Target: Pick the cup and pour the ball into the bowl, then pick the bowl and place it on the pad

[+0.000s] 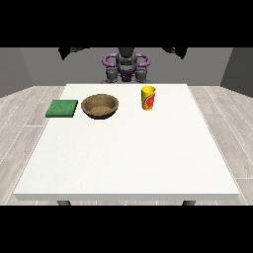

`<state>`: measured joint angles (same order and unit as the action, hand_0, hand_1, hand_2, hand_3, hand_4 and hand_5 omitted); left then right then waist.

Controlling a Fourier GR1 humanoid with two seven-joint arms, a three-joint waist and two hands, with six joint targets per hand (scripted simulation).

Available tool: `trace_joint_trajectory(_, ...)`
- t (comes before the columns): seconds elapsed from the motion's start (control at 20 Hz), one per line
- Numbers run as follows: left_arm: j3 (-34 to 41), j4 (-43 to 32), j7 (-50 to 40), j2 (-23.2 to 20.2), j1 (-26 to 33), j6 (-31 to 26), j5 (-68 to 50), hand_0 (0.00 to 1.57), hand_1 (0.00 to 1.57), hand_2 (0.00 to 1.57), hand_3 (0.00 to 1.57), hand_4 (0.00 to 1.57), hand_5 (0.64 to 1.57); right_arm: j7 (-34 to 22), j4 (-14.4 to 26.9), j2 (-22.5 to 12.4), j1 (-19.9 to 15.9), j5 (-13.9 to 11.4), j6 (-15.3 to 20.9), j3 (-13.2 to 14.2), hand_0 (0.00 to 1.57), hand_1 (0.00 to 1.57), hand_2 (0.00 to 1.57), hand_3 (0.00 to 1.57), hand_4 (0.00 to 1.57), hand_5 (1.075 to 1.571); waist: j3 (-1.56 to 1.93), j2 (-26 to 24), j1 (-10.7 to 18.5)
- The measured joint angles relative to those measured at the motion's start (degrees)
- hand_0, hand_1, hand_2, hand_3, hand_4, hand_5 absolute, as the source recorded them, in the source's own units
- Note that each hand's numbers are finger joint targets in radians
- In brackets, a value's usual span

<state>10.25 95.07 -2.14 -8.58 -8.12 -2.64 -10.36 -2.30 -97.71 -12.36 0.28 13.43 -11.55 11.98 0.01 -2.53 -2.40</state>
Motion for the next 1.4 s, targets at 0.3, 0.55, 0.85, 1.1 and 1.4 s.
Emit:
trace_joint_trajectory(0.3, 0.00, -7.00, 11.17, 1.51, -1.75, -0.37, 2.37, 0.00, 0.00, 0.00, 0.00, 0.00, 1.525, 4.83, 3.62, -0.65, -2.95, 0.17, -2.27, 1.35, 0.00, 0.00, 0.00, 0.00, 0.00, 1.571, -0.02, 6.18, -0.66)
trace_joint_trajectory(0.55, -0.64, -15.07, 20.48, 4.12, -3.09, 1.87, 5.54, 0.00, 0.00, 0.00, 0.00, 0.00, 1.519, 8.22, 4.97, 0.55, -3.67, -1.83, -2.30, 0.21, 0.00, 0.00, 0.00, 0.00, 0.00, 1.571, -0.03, 9.14, -2.11)
trace_joint_trajectory(0.85, -0.42, -27.01, 31.31, 6.59, -7.21, 4.93, 8.11, 0.00, 0.00, 0.00, 0.00, 0.00, 1.530, 10.69, 7.01, 0.17, -6.49, -2.20, -2.87, 0.65, 0.00, 0.00, 0.00, 0.00, 0.00, 1.570, -0.04, 12.74, -3.65)
trace_joint_trajectory(1.1, 1.10, -36.02, 38.17, 6.57, -11.33, 6.63, 8.74, 0.00, 0.00, 0.00, 0.00, 0.00, 1.518, 14.05, 9.77, -1.03, -7.36, -1.80, -5.26, 1.68, 0.00, 0.00, 0.00, 0.00, 0.00, 1.570, -0.03, 15.56, -4.91)
trace_joint_trajectory(1.4, 1.81, -46.07, 44.39, 6.28, -15.23, 7.84, 9.01, 0.00, 0.00, 0.00, 0.00, 0.00, 1.521, 17.08, 13.83, -1.23, -8.47, -2.22, -6.03, 2.44, 0.00, 0.00, 0.00, 0.00, 0.00, 1.571, -0.03, 16.24, -4.78)
